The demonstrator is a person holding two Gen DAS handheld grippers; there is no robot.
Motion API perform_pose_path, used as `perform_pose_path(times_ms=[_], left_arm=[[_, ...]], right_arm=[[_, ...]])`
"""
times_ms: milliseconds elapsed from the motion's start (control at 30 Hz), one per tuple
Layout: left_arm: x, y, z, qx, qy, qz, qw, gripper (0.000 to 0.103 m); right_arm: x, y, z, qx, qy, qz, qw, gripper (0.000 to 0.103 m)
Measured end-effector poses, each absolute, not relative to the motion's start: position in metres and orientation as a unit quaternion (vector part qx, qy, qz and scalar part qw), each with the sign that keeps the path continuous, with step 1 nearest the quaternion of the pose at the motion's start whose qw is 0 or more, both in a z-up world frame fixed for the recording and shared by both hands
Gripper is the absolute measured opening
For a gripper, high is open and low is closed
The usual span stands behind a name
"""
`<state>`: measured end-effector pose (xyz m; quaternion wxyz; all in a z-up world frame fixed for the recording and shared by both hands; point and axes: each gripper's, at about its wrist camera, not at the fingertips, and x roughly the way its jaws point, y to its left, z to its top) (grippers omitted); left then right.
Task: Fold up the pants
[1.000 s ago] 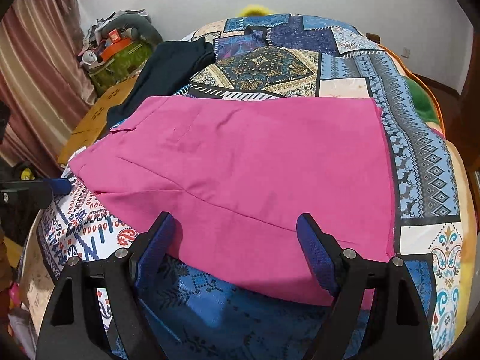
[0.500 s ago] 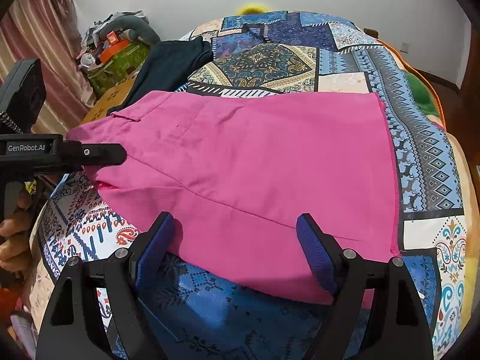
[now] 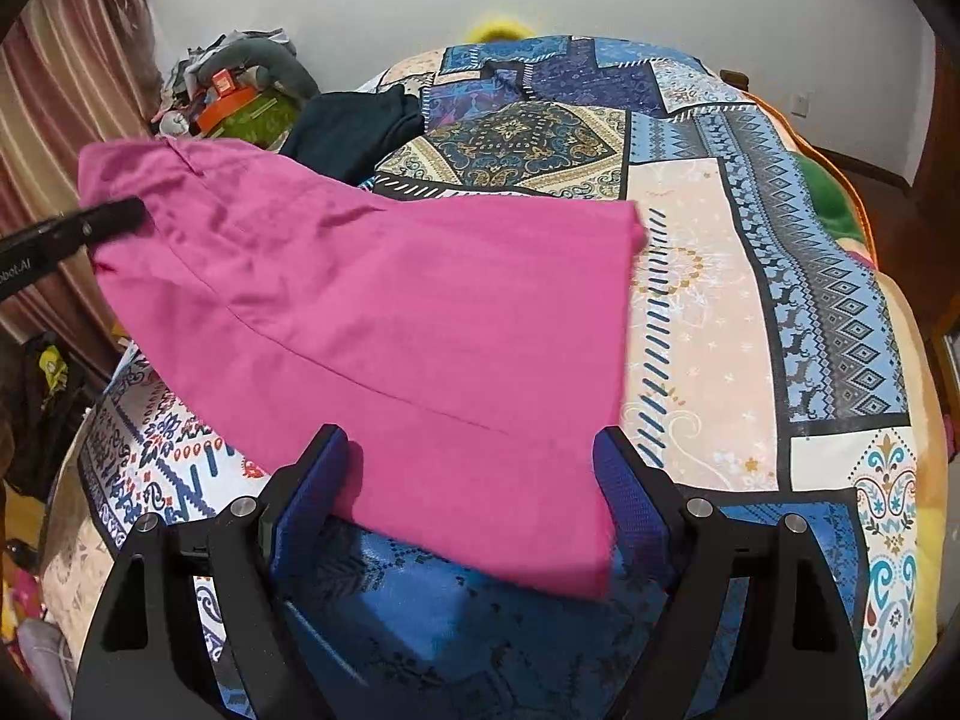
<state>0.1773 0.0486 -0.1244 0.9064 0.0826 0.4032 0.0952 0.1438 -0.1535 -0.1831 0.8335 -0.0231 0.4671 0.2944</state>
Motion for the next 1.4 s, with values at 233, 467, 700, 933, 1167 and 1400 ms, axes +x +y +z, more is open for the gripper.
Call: perform_pose_path(times_ms=[233, 467, 700, 933, 1167, 1400], left_arm=[[0.195, 0.015, -0.110, 0.119, 0.376, 0.051, 0.918, 0.017], [0.227, -0.005, -0.098, 0.064, 0.395, -0.038, 0.916, 0.014], [0.252, -0.016, -0.109, -0.004, 0.438, -0.105, 0.893, 0.014], [0.263, -0.035, -0.136, -0.016, 0.480, -0.138, 0.866, 0.014], [0.252, -0.044, -0.143, 0.000, 0.501, -0.174, 0.848, 0.017], [0.247, -0.019, -0.121, 0.015, 0.467, -0.153, 0.871, 0.041]], right_arm=[[0.145, -0.154, -0.186, -0.016, 0.472, 0.294, 0.831, 0.081], [0.145, -0.155, -0.186, -0.012, 0.474, 0.292, 0.831, 0.081], [0.145, -0.156, -0.187, -0.005, 0.475, 0.293, 0.830, 0.081], [0.145, -0.157, -0.188, -0.001, 0.476, 0.293, 0.829, 0.081], [0.147, -0.158, -0.188, 0.003, 0.478, 0.292, 0.828, 0.081], [0.146, -0.167, -0.185, -0.009, 0.475, 0.281, 0.834, 0.081]])
